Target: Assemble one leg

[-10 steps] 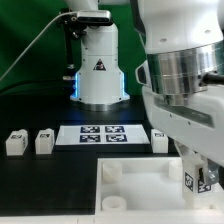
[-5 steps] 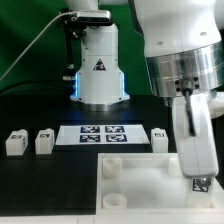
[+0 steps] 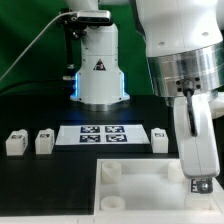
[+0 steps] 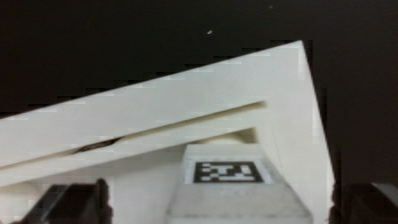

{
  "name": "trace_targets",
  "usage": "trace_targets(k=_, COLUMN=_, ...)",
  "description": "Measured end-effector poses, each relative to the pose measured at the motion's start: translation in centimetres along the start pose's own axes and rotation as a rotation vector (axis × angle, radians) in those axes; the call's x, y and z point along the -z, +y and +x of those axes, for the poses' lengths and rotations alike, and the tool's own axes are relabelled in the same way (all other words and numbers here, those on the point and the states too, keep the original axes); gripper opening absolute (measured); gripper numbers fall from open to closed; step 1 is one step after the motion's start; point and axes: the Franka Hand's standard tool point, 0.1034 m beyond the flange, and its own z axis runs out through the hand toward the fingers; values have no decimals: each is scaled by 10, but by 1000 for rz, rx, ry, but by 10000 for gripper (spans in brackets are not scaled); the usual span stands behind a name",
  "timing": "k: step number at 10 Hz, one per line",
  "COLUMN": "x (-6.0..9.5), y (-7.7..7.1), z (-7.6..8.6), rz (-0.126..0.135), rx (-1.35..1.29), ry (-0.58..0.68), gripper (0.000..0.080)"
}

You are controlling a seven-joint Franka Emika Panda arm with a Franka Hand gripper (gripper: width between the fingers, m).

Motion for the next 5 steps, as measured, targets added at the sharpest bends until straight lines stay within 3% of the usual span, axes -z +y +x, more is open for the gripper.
trace_targets(k=1, x=0, y=0, z=-1, rz=0, rx=1, ry=-1, gripper=643)
trace_targets(k=3, x=20, y=2, z=-17, rz=22, rx=17, ry=-18, gripper=649)
trace_targets(k=5, x=20, y=3, z=-20, rz=21, rx=26, ry=-19, gripper=649)
